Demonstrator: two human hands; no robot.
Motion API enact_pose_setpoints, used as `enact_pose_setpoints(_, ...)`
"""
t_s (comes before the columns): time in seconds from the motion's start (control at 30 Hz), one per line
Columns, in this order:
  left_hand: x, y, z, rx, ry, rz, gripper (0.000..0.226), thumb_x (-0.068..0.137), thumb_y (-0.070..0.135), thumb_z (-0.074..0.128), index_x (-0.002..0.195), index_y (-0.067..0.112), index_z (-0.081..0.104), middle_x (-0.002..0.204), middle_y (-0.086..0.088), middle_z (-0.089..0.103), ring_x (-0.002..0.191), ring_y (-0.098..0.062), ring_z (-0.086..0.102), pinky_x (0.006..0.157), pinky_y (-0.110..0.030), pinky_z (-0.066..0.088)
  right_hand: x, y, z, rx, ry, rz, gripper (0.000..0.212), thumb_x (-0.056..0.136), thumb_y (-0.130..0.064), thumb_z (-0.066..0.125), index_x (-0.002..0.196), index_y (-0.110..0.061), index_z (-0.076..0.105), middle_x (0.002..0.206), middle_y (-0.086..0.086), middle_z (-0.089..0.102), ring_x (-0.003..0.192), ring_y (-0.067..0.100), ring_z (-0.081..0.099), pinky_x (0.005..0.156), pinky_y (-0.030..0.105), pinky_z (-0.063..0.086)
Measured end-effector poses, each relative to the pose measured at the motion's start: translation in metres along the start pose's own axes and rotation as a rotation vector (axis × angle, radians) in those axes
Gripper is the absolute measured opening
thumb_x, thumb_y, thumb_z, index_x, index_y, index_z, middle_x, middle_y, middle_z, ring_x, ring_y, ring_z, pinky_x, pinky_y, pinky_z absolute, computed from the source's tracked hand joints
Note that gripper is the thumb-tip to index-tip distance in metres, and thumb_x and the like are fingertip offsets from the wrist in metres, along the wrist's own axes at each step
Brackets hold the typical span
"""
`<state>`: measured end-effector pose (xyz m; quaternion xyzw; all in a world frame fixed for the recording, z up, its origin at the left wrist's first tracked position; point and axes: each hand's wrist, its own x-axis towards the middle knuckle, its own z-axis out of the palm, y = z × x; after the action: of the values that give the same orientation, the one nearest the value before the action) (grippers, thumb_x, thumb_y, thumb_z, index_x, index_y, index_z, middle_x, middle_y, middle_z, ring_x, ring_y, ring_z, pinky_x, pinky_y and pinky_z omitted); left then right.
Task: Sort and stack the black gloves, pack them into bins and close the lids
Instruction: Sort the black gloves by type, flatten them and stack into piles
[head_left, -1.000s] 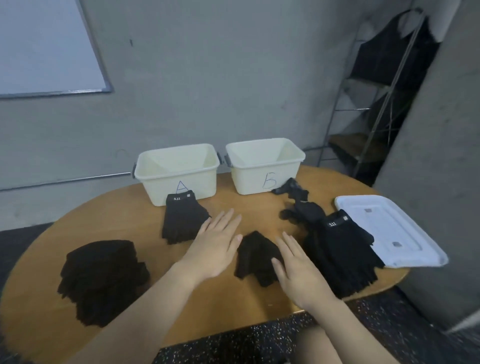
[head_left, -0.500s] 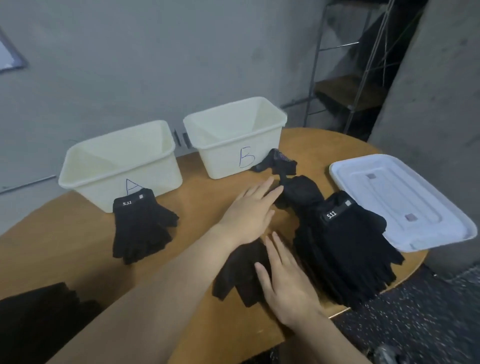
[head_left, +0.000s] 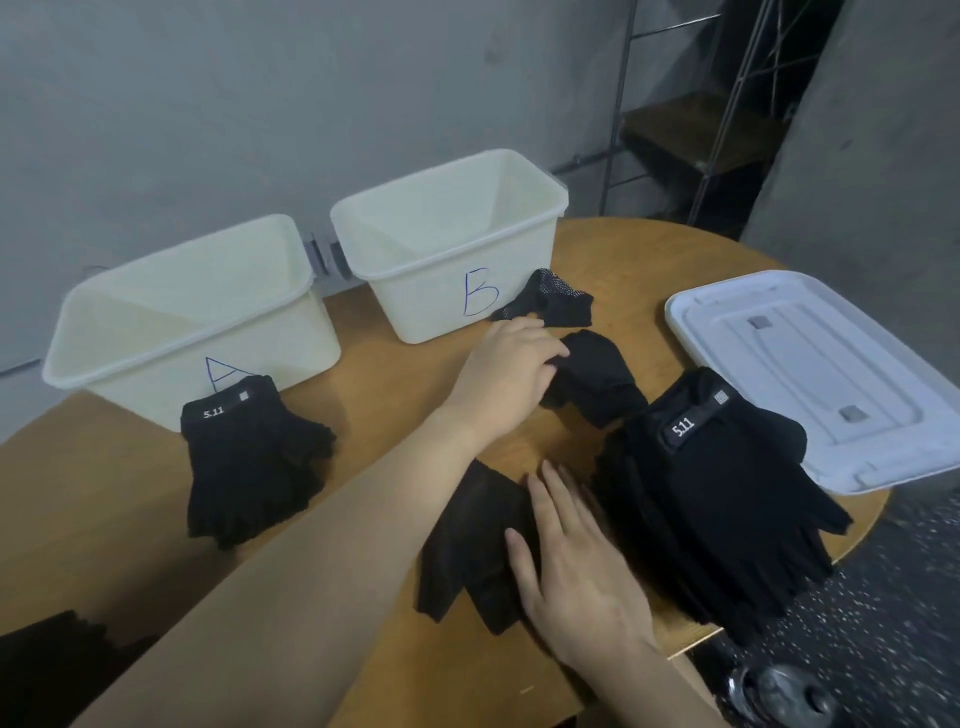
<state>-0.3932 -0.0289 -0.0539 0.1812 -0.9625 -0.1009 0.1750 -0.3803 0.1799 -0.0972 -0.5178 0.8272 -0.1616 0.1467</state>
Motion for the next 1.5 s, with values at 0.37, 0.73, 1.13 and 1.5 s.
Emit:
enact_pose_setpoints(0.37, -0.106, -0.004, -0.114, -0.193, 0.182, -0.305, 0.02, 0.105, 0.029, 0.054, 0.107, 0.02, 0.071, 0.098, 0.007, 0.071, 0.093, -0.011, 0.062, 0.088, -0.039, 0.053, -0.006, -0.001, 0.002, 0.056, 0.065, -0.024, 0.075, 0.103, -0.063, 0.022, 0.163, -0.017, 0.019, 0.171, 0.002, 0.016, 0.158, 0.017, 0.009, 0.126, 0.029, 0.001)
enact_pose_setpoints(0.73, -0.259, 0.057, -0.174, -0.954, 0.314, -0.748, 0.024, 0.108, 0.022, 0.054, 0.118, 0.014, 0.073, 0.114, -0.002, 0.078, 0.108, -0.02, 0.073, 0.103, -0.047, 0.054, -0.045, -0.109, -0.021, 1.173, -0.036, -0.082, 0.059, 0.096, -0.045, 0.067, 0.149, -0.029, 0.046, 0.149, -0.015, 0.053, 0.136, 0.003, 0.051, 0.115, 0.032, 0.043)
enact_pose_setpoints(1.13, -0.327, 0.082, -0.163, -0.976, 0.364, -0.852, 0.029, 0.094, 0.036, 0.072, 0.12, 0.023, 0.072, 0.116, 0.009, 0.076, 0.112, -0.004, 0.069, 0.102, -0.028, 0.053, -0.079, -0.125, -0.013, 1.37, -0.17, -0.091, 0.02, 0.102, -0.012, 0.062, 0.118, -0.014, 0.074, 0.114, 0.006, 0.077, 0.11, 0.023, 0.072, 0.095, 0.041, 0.057)
enact_pose_setpoints(1.5, -0.329, 0.082, -0.128, -1.14, 0.181, -0.842, 0.02, 0.103, 0.013, 0.06, 0.117, 0.006, 0.072, 0.102, -0.009, 0.079, 0.087, -0.024, 0.077, 0.069, -0.031, 0.06, -0.088, -0.095, -0.001, 1.09, -0.143, -0.14, 0.013, 0.101, -0.013, 0.064, 0.096, -0.004, 0.073, 0.095, 0.012, 0.078, 0.092, 0.028, 0.075, 0.082, 0.049, 0.062)
